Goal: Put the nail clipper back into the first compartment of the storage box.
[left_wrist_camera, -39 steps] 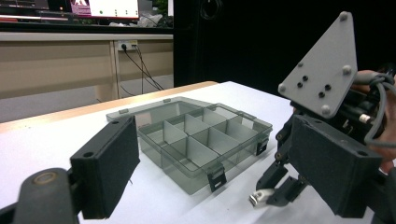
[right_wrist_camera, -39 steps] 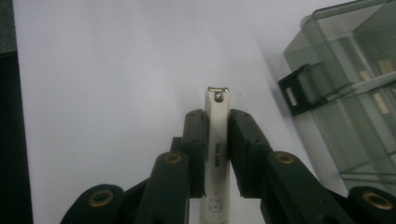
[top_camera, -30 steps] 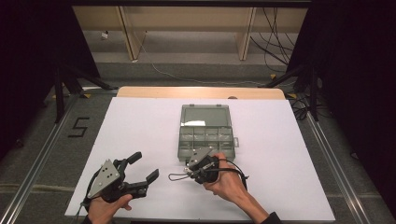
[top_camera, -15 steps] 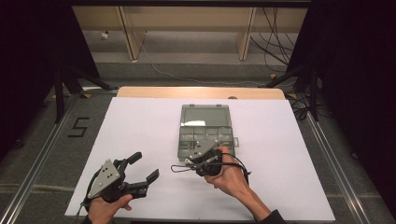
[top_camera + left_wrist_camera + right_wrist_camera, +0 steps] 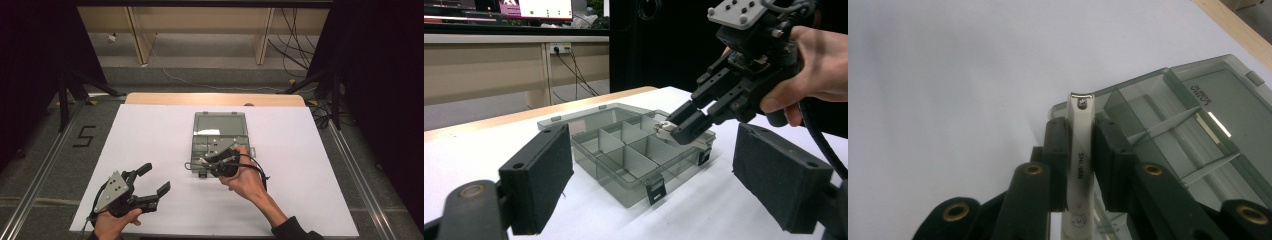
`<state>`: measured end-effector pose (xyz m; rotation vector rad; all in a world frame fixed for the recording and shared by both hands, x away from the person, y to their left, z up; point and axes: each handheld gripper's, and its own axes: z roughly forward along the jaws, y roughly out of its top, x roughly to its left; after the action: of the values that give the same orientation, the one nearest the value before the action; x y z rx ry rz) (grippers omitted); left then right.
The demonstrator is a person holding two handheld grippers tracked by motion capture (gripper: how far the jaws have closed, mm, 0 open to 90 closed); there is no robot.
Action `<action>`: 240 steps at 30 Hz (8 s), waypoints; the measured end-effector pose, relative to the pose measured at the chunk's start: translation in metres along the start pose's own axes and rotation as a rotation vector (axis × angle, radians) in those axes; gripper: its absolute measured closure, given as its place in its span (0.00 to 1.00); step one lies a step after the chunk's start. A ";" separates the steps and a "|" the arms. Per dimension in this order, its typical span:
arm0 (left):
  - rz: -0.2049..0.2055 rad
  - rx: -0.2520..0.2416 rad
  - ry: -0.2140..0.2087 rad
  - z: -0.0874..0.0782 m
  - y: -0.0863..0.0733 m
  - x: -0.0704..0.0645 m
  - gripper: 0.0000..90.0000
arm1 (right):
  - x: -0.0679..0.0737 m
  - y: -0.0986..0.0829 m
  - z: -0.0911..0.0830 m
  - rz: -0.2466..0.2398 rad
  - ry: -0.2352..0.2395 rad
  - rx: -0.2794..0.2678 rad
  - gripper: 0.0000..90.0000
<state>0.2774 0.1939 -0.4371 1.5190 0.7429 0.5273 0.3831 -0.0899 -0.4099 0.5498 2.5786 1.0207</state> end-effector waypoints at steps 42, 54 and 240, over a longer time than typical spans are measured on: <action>0.006 -0.002 0.001 -0.001 -0.001 0.000 0.17 | -0.047 0.033 0.050 0.133 -0.109 -0.052 0.85; -0.001 -0.003 0.004 -0.001 -0.001 0.000 0.17 | -0.048 0.041 0.067 0.158 -0.105 -0.023 0.85; 0.006 0.013 -0.006 0.001 -0.001 -0.001 0.17 | 0.004 -0.080 -0.108 0.242 -0.108 -0.442 0.19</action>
<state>0.2768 0.1926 -0.4385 1.5352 0.7381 0.5231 0.3160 -0.2049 -0.3917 0.7786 2.1310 1.5397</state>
